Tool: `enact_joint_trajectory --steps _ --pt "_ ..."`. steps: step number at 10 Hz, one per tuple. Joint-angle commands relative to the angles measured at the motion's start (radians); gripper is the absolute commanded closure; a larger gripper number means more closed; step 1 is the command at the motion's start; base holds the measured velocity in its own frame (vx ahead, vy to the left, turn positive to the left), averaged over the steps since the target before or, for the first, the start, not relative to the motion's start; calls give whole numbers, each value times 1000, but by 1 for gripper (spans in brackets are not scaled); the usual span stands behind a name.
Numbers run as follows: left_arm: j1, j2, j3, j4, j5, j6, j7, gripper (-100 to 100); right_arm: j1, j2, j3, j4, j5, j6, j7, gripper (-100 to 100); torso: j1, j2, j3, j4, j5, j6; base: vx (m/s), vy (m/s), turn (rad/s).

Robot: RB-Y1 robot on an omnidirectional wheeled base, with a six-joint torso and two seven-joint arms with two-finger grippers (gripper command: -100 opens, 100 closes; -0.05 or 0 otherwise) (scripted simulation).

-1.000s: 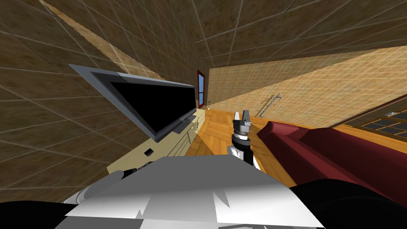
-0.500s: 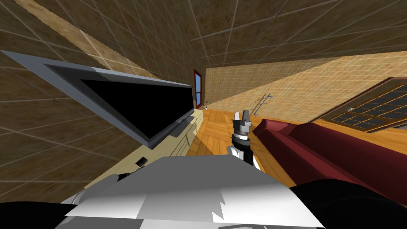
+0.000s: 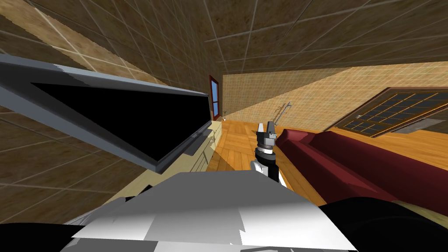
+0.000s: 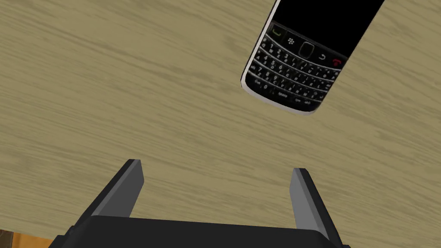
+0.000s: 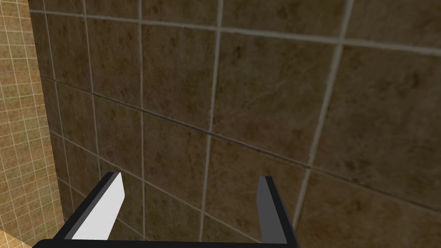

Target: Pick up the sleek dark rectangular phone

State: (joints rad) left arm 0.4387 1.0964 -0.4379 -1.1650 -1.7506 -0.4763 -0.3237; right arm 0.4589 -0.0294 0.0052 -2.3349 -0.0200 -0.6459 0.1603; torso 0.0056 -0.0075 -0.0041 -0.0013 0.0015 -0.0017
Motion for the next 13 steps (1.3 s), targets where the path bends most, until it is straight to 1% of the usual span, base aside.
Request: enact_joint_trajectory --steps 1,2,3,6,7,8,9,11,12,13 --pt "-8 5 -26 39 -45 11 -23 -100 0 0 0 0 0 0 0 0 0 0 0 0 0 0 93 88 -176" --pt "-12 5 -44 60 -74 18 -30 -100 0 0 0 0 0 0 0 0 2 -1 -1 0 0 0 114 106 -187" --pt "-12 5 -44 60 -74 18 -30 -100 0 0 0 0 0 0 0 0 3 -3 -2 -1 1 0 80 77 -49" --pt "-23 1 -90 109 -145 35 -50 -100 0 0 0 0 0 0 0 0 0 0 0 0 0 0 60 68 -96" --pt "-25 -3 -82 103 -133 31 -42 -100 0 0 0 0 0 0 0 0 1 0 0 0 0 0 30 43 -26" --pt "-27 -3 -84 107 -135 32 -46 0 0 0 0 0 0 0 0 0 -1 1 1 0 0 -1 5 8 2" --pt "-29 -32 -91 134 -142 55 -50 -100 0 0 0 0 0 0 0 0 -4 3 2 1 -1 -1 13 27 -53" --pt "-31 -68 -102 168 -151 85 -55 -100 0 0 0 0 0 0 0 0 -2 3 2 1 0 -1 18 47 -53" --pt "-25 -52 -97 150 -148 74 -52 -100 0 0 0 0 0 0 0 0 -2 3 2 1 0 -1 8 22 -8" --pt "-24 -54 -97 151 -150 78 -51 100 0 0 0 0 0 0 0 0 -3 4 2 1 -1 -1 0 0 0"
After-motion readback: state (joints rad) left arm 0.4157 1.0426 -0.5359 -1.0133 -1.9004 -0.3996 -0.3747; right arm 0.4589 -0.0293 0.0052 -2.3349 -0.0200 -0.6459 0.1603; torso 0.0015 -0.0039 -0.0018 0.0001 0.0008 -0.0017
